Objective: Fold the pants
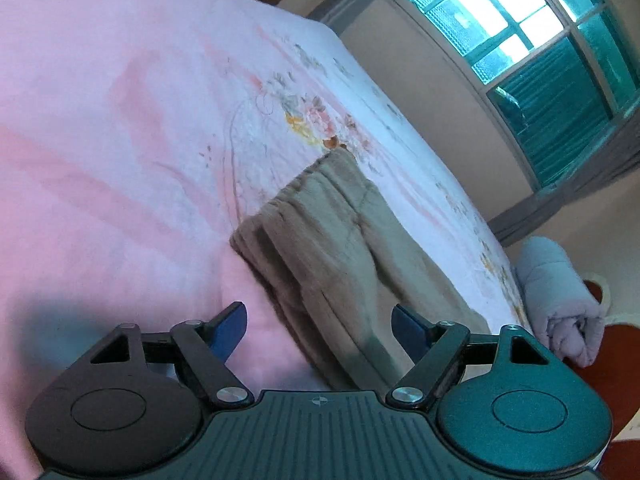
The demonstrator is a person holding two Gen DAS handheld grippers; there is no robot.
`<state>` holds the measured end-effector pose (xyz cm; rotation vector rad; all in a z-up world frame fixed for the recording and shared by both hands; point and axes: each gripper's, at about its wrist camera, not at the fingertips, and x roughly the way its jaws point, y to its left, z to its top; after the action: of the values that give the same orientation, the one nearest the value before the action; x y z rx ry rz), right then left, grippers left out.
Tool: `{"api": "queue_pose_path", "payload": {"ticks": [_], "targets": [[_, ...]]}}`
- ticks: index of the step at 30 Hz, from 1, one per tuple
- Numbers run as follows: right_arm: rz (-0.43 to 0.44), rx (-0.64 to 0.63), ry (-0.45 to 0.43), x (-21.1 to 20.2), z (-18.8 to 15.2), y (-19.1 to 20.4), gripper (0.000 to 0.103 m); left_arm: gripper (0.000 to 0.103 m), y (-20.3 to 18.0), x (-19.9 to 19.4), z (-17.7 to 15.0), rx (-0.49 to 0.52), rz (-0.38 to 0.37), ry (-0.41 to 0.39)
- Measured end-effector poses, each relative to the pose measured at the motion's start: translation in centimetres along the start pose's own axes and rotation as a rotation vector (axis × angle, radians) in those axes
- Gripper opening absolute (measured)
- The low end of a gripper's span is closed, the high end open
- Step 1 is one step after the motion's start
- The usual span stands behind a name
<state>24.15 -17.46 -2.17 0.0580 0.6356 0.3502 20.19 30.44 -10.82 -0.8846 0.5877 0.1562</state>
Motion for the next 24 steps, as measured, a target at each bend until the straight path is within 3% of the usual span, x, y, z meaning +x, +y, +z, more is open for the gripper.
{"api": "queue_pose_path", "payload": {"ticks": [3,8,9,12,19,21,22,24], "targets": [[-0.023,0.035,0.002,0.1,-0.3,-0.1,0.078,0.079,1.2,2.1,1.2,-0.034,-0.041,-0.029],[-0.047,0.054,-0.007,-0.3,-1.0,0.1,0.078,0.079,0.8,4.4,2.3,0.004,-0.056,-0.047],[-0.057,0.052,-0.01,-0.4,-1.1,0.2,0.078,0.047,0.7,4.3,2.3,0.006,-0.045,-0.056],[-0.087,0.018,-0.003,-0.1,-1.3,0.9,0.079,0.036,1.3,2.8,2.4,-0.089,-0.1,-0.058],[-0.1,-0.119,0.002,1.7,-1.7,3.9,0.084,0.035,-4.7,-1.9,3.8,0.024,-0.239,-0.119],[-0.158,-0.233,0.058,3.9,-2.5,5.4,0.087,0.035,-6.4,-2.4,4.2,0.056,-0.253,-0.119],[-0.189,-0.324,0.14,5.8,-3.5,6.2,0.088,0.033,-6.7,-2.9,4.2,0.062,-0.264,-0.116],[-0.233,-0.368,0.12,6.9,-4.8,6.6,0.094,0.033,-8.1,-3.3,4.2,0.072,-0.284,-0.11]]}}
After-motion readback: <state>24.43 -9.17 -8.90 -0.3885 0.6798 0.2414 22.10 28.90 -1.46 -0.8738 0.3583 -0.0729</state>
